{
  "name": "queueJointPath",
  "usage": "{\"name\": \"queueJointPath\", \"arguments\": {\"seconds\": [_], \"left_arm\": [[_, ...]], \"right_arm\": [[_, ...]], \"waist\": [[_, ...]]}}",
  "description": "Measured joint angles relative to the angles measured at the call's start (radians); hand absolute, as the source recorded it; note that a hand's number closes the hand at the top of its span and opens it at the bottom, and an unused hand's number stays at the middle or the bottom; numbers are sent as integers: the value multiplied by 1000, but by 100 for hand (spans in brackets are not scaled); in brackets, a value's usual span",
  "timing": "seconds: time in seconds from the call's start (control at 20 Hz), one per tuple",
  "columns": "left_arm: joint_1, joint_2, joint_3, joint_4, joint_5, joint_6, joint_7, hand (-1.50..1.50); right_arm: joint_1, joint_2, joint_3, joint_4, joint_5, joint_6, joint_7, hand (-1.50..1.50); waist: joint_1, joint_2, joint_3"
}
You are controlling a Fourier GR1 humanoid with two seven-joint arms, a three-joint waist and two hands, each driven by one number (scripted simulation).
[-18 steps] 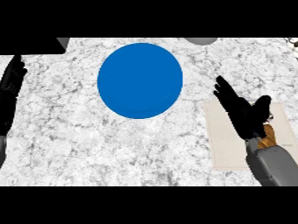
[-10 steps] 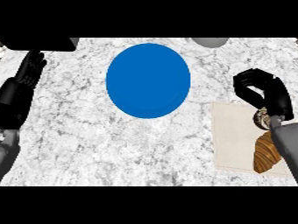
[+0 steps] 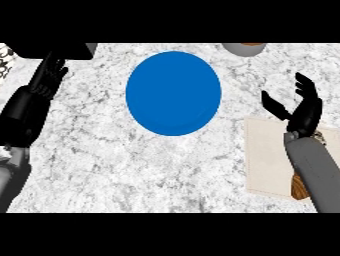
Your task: Pick the cupcake from the placemat and place it in the plate
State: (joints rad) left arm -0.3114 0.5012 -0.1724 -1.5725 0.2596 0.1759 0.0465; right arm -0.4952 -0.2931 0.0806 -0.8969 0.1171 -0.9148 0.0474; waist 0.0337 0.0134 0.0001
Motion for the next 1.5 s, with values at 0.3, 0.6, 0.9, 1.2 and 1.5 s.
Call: {"name": "queueJointPath", "arguments": {"seconds": [0.3,0.6,0.9,1.2,1.5], "left_arm": [[25,-8,28,-3,1,-22,4,0],[42,-7,44,-5,2,-32,8,0],[44,4,59,3,3,-37,17,0],[53,10,78,-5,14,-50,18,0],[68,-13,81,2,-8,-56,-5,0]], "right_arm": [[-63,13,-11,39,102,-111,-4,-150],[-165,-91,72,156,259,3,338,-150],[-253,-145,147,248,308,303,668,-150],[-331,-157,178,233,266,627,923,-150],[-305,-184,182,117,237,770,1039,-150]], "waist": [[-21,-11,-1],[-38,-24,-7],[-46,-31,-9],[-50,-31,-5],[-52,-24,-2]]}}
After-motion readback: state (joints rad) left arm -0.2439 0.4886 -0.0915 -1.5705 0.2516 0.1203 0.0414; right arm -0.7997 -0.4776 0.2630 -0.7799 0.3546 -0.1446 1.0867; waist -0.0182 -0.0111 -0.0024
